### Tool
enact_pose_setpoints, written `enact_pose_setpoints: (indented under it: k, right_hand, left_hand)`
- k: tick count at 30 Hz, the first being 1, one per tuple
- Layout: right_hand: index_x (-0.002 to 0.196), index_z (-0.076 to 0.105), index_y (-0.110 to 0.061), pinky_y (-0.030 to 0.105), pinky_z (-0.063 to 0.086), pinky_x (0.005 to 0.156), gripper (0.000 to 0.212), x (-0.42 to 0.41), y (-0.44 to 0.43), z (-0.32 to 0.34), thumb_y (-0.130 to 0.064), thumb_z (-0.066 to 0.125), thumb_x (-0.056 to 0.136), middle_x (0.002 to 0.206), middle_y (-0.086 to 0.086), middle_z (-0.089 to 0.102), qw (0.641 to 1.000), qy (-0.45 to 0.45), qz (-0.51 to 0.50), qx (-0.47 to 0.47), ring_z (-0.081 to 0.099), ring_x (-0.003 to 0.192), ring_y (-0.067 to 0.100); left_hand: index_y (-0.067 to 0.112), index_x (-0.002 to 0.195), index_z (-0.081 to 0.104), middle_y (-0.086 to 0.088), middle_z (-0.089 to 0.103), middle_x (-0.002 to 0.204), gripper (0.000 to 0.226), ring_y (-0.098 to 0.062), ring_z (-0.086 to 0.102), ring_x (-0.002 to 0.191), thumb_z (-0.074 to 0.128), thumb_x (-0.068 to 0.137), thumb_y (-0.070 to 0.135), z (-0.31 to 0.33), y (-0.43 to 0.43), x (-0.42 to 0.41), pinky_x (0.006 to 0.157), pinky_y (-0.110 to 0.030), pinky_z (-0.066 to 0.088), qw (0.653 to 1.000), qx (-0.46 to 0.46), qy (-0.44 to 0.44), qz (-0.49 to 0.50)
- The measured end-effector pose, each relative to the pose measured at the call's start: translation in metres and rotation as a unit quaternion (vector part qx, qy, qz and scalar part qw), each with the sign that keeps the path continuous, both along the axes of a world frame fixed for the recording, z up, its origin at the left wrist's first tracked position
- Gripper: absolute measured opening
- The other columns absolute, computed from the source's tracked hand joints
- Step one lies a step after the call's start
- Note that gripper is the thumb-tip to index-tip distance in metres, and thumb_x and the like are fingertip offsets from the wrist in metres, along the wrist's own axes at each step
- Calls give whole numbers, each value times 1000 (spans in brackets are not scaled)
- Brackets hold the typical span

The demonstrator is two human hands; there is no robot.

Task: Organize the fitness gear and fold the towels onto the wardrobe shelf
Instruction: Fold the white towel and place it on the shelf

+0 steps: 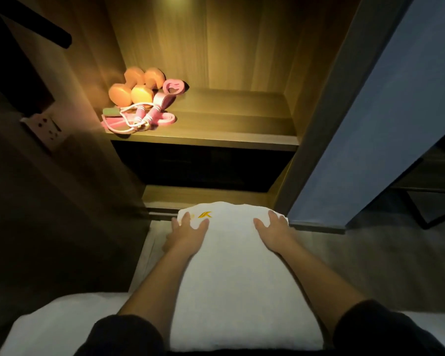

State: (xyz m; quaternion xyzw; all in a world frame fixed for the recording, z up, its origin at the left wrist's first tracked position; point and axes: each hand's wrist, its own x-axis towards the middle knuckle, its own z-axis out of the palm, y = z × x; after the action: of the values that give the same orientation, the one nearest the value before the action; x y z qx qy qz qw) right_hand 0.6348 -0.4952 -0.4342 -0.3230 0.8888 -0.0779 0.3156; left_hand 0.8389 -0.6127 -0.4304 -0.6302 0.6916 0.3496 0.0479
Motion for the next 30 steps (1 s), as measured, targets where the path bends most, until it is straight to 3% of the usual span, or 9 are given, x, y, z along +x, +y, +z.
enact_pose_setpoints:
  k: [3,6,8,10,13,17,21,26,30]
  right_hand:
    - [155,17,-23,51,31,113,77,-12,4,2,-68,31,94,160,11,25,987,-97,-121,-29,32,141,37]
    - [146,40,-15,46,39,106,74,-30,17,4,-65,47,92,147,13,47,941,-215,-253,-68,48,129,34]
    - [129,59,-15,43,50,89,58,-38,29,3,-57,61,89,121,10,65,883,-321,-321,-119,62,107,29]
    - [123,63,-10,37,53,73,49,-42,36,3,-45,67,89,102,8,69,853,-348,-348,-172,66,90,27]
    - [126,55,-11,44,53,85,49,-43,32,-6,-43,66,90,111,8,64,878,-215,-365,-223,63,94,28]
    - [133,44,-13,40,44,82,48,-38,29,-12,-42,55,96,128,11,55,913,-180,-320,-177,52,96,23]
    - [133,49,-12,37,44,84,44,-48,30,-15,-38,52,99,131,11,57,950,-121,-251,-140,54,101,22]
    - [117,61,-15,40,49,82,40,-55,28,-16,-48,54,96,107,8,63,947,-179,-246,-103,61,95,28]
    - [104,58,-19,36,48,70,36,-63,28,-14,-53,58,92,95,1,63,941,-198,-260,-84,62,85,23]
  left_hand:
    - [17,145,39,-12,55,135,84,-35,56,118,54,82,71,-10,-10,18,102,-43,45,975,108,104,166]
    - [9,109,66,-11,72,103,58,-32,68,98,68,81,60,-16,-19,32,97,-46,51,914,221,228,253]
    - [9,93,68,-8,76,83,41,-27,73,81,72,84,48,-15,-24,37,81,-39,58,889,233,281,277]
    - [6,90,68,-3,75,74,31,-20,73,66,73,86,37,-14,-26,36,58,-27,54,890,151,315,292]
    - [8,101,66,-2,70,88,32,-17,66,74,69,88,37,-15,-19,33,57,-25,46,909,3,296,293]
    - [10,100,60,-6,66,98,34,-16,59,74,58,94,43,-20,-17,32,56,-27,39,942,18,219,256]
    - [11,116,58,-9,56,119,41,-26,59,97,54,95,46,-16,-27,32,76,-34,47,983,-27,78,166]
    - [15,104,54,-3,60,103,38,-22,59,92,62,90,48,-10,-39,38,73,-34,47,981,60,94,157]
    - [22,89,54,7,61,91,22,-10,57,80,70,87,38,-9,-43,35,60,-28,44,983,12,133,126]
